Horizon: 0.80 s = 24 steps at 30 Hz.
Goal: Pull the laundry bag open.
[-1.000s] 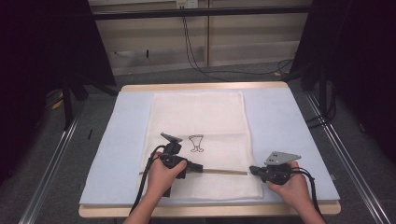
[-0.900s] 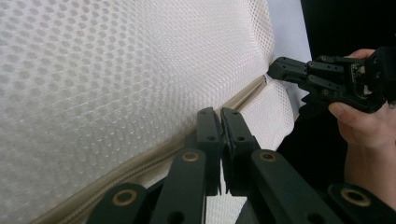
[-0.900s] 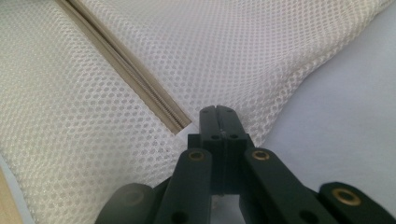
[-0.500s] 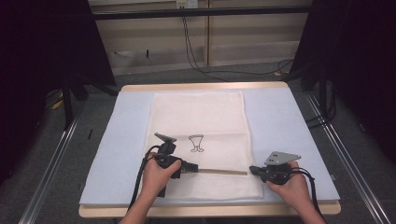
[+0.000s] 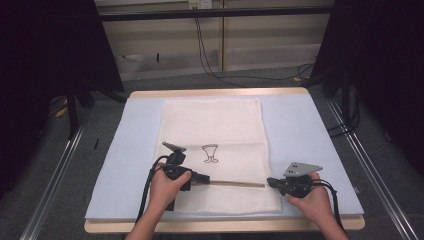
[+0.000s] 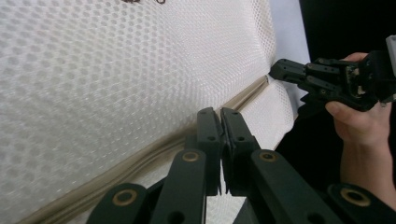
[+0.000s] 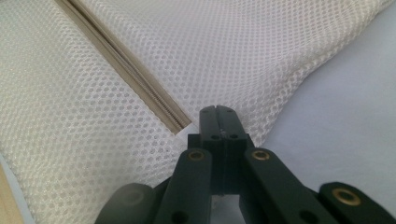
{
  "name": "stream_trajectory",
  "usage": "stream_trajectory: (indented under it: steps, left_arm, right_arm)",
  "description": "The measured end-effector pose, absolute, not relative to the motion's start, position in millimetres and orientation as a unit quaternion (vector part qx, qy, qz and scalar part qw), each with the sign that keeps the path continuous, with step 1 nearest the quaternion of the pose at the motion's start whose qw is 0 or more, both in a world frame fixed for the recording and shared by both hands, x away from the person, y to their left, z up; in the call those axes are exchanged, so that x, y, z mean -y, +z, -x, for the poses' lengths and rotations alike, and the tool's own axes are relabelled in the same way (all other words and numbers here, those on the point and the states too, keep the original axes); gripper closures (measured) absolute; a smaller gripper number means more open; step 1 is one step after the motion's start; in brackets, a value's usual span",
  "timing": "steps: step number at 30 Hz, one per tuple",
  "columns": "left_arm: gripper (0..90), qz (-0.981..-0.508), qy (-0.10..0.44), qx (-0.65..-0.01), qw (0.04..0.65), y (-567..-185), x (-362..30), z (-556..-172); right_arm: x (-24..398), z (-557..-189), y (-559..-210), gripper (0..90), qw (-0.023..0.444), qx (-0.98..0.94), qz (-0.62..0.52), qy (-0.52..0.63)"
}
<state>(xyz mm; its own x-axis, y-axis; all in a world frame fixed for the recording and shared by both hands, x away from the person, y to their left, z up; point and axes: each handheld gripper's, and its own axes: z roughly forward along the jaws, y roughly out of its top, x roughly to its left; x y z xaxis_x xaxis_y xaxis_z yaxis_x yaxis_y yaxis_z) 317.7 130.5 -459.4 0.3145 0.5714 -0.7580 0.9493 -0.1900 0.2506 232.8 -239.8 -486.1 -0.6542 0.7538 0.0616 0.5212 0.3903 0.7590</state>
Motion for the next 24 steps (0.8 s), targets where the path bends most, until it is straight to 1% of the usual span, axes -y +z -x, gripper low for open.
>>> stream_trajectory:
  steps: [12, 20, 24]
  left_arm:
    - [87.3, -0.715, -0.265, -0.534, 0.366, -459, -148, -319]
    - [87.3, -0.711, -0.271, -0.535, 0.367, -459, -149, -319]
    - [87.3, -0.713, -0.266, -0.535, 0.366, -459, -152, -319]
  right_arm:
    - [240, -233, -486, 90.0, 0.145, -0.82, -0.389, 0.394]
    - [240, -233, -486, 90.0, 0.147, -0.82, -0.389, 0.392]
    - [240, -233, -486, 90.0, 0.145, -0.819, -0.392, 0.393]
